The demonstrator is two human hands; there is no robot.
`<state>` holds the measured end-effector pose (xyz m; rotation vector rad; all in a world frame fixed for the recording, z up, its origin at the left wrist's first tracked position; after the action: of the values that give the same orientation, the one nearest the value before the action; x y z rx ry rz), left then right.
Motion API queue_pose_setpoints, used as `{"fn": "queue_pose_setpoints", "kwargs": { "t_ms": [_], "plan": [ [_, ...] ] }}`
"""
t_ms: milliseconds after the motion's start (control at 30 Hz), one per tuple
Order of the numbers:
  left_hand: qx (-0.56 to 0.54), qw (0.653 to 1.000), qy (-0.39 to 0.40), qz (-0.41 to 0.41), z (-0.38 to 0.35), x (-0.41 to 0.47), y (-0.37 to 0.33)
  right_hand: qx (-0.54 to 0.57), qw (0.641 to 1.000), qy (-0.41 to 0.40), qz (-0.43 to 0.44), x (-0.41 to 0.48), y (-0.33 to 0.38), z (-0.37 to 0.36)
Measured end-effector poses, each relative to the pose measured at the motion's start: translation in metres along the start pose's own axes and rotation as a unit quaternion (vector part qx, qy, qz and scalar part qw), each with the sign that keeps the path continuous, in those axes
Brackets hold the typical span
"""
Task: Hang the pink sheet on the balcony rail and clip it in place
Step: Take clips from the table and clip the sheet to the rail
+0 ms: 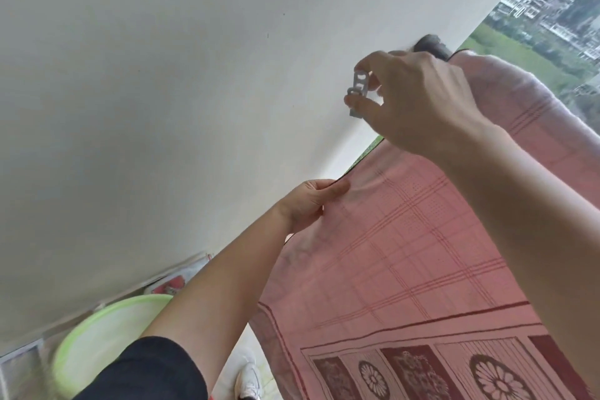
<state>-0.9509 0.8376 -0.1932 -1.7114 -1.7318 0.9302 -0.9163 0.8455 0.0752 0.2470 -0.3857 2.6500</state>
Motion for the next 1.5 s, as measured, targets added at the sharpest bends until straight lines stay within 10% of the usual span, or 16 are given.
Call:
{"fn": "queue_pose_setpoints", "kwargs": {
  "t_ms": [433,1500],
  "plan": [
    [-0.029,0.998,-0.043,-0.042,0.004,-0.012,-0.005,0.1,0.932,0.342,-0.066,0.036,0.003,-0.037],
    [-0.152,0.983,-0.043,-0.095,-0.032,-0.012,-0.02,0.047,0.95,0.307,-0.028,0.052,-0.017,-0.031]
  ]
}}
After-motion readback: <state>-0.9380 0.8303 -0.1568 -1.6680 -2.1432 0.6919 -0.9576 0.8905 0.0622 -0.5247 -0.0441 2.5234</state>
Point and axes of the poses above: each hand's wrist, its own x-axis towards the middle knuckle, its own z-axis out of the back of the hand, y = z × x, the point moved 3 cm from there along x, towards the middle knuckle, and after that the axes turned 2 degrees about y, right-handed, at the moved point
